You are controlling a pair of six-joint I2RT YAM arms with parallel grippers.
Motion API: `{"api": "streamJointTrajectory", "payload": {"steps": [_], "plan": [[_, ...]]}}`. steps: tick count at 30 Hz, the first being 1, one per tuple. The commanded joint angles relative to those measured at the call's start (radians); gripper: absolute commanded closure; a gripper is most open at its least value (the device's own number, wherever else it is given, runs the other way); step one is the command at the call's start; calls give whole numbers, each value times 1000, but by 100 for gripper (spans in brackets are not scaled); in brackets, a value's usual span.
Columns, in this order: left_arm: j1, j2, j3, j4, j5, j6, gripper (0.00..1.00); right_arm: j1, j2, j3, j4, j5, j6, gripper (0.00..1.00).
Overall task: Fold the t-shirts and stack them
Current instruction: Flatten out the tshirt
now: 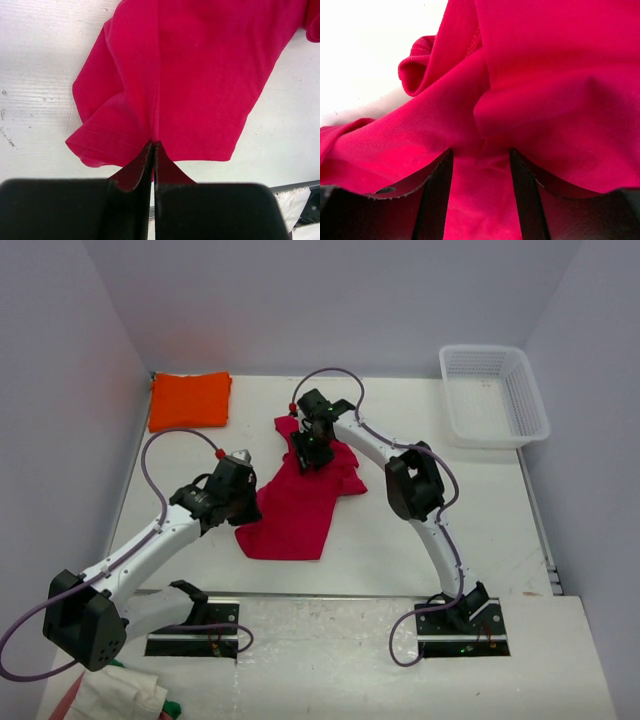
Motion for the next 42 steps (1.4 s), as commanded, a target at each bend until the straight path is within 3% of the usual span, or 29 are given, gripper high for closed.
{"api": "streamJointTrajectory", "payload": {"steps": [1, 10, 21, 24, 27, 34, 42], "plan": [[-3, -36, 7, 16, 21, 20, 100, 1, 11, 57, -30, -20, -19, 49], [-3, -27, -7, 31, 34, 26, 100, 7, 11, 37, -15, 2, -9, 67], [-1, -36, -15, 30, 31, 29, 100, 7, -11, 11, 10, 16, 6, 78], [-1, -36, -22, 30, 30, 27, 100, 7, -19, 2, 17, 19, 7, 85], [-1, -36, -24, 31, 21, 26, 100, 7, -42, -14, 28, 43, 12, 100], [-1, -12, -4, 30, 10, 32, 100, 1, -193, -53, 25, 176, 3, 100], [-1, 29, 57, -7, -56, 46, 100, -78, -413, 17, -53, 282, -25, 100]]}}
